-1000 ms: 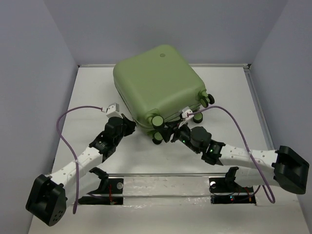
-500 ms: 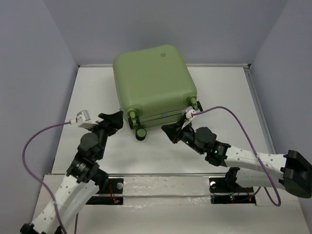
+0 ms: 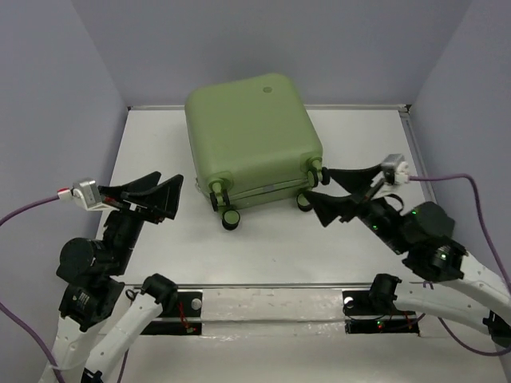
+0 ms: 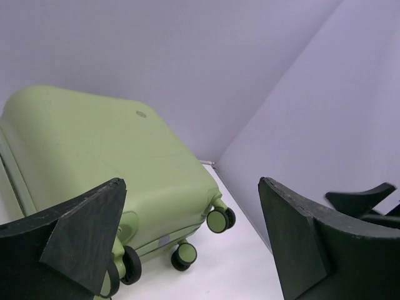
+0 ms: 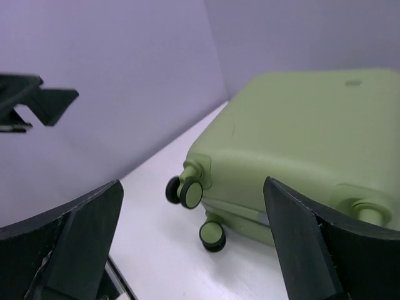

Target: Pack the luggage

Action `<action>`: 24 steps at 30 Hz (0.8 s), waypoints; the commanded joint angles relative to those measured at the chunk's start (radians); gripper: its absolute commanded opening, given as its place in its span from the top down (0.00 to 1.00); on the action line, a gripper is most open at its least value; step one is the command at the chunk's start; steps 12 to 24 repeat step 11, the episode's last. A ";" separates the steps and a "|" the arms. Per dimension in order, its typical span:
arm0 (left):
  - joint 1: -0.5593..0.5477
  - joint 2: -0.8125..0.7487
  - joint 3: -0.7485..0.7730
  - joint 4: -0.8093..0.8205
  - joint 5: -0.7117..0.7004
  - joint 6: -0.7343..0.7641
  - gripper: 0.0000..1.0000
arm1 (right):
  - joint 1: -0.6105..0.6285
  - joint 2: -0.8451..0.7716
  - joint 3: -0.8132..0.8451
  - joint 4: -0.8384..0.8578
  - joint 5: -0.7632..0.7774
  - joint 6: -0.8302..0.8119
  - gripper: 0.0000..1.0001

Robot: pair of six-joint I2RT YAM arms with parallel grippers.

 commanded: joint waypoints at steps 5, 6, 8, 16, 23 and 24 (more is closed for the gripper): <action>-0.002 -0.037 0.029 -0.015 0.050 0.132 0.01 | 0.008 -0.224 0.036 -0.145 0.245 -0.075 0.00; -0.002 -0.042 0.018 -0.012 0.048 0.136 0.01 | 0.008 -0.225 0.028 -0.145 0.257 -0.069 0.00; -0.002 -0.053 -0.014 -0.009 0.028 0.145 0.01 | 0.008 -0.205 0.016 -0.140 0.282 -0.063 0.00; -0.002 -0.034 -0.020 -0.032 -0.010 0.142 0.01 | 0.008 -0.158 0.017 -0.137 0.289 -0.067 0.00; -0.002 -0.034 -0.020 -0.032 -0.010 0.142 0.01 | 0.008 -0.158 0.017 -0.137 0.289 -0.067 0.00; -0.002 -0.034 -0.020 -0.032 -0.010 0.142 0.01 | 0.008 -0.158 0.017 -0.137 0.289 -0.067 0.00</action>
